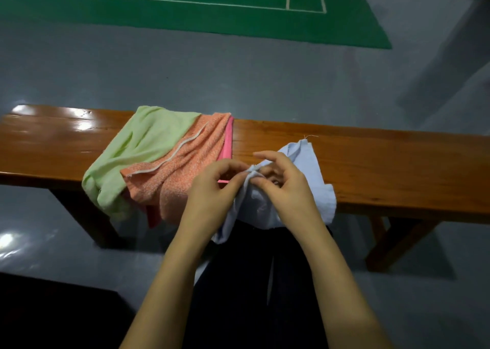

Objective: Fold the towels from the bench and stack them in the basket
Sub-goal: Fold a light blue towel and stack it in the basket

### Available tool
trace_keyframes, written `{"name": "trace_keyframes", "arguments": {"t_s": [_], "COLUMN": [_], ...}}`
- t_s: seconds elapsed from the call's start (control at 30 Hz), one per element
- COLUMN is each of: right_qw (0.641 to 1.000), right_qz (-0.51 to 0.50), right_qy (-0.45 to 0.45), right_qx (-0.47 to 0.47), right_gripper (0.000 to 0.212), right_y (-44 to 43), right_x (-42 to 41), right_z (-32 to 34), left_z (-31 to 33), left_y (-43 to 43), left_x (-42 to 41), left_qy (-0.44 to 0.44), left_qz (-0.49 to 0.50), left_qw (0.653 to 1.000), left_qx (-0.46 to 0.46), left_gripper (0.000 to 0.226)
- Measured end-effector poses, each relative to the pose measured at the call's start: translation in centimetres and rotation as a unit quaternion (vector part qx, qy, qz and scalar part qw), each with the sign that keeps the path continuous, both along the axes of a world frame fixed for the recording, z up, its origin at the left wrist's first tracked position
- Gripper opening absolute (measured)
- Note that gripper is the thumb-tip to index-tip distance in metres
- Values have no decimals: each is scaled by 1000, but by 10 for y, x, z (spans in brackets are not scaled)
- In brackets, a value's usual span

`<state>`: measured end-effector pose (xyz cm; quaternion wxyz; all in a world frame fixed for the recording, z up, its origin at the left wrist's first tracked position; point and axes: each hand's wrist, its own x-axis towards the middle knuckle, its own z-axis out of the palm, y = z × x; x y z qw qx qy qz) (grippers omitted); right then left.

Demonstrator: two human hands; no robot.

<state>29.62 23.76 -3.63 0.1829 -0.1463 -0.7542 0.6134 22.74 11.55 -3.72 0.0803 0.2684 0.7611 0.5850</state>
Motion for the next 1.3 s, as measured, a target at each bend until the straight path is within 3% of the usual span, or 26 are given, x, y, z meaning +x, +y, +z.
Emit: {"name": "trace_keyframes", "arguments": {"t_s": [0.23,0.4,0.53,0.63,0.7,0.83,0.97,1.3], "right_qw": [999,998,992,990,990,990,989,981], "right_qz": [-25,-63,-122,-143,-141,-138,-146,-191], "right_qy": [-22,-3,6,10,12,23,31,19], "right_qx": [36,13,5,10,12,13,21,31], "right_gripper": [24,24,13,10,11,13,12,9], "right_y": [5,10,15,20,19,16,18,37], "right_x": [5,8,9,9,8,7,8,18], "right_z": [-3,1,0,0,0,1,1,-11], "left_z": [-2,-38,-56,-46,-37,-44,-63,-48], "left_y": [-1,-25,-45,-47,-39,-21,-20,-60], "left_x": [7,5,5,9,15,29,30,-6], "left_qy": [23,44,53,130,181,265,318,323], "left_qz": [-21,-65,-38,-51,-80,-122,-99,-44], "left_qw": [999,990,988,983,970,924,878,905], "left_qx": [-22,-119,-142,-123,-139,-247,-345,-272], "left_gripper": [19,46,56,41,26,31,33,36]}}
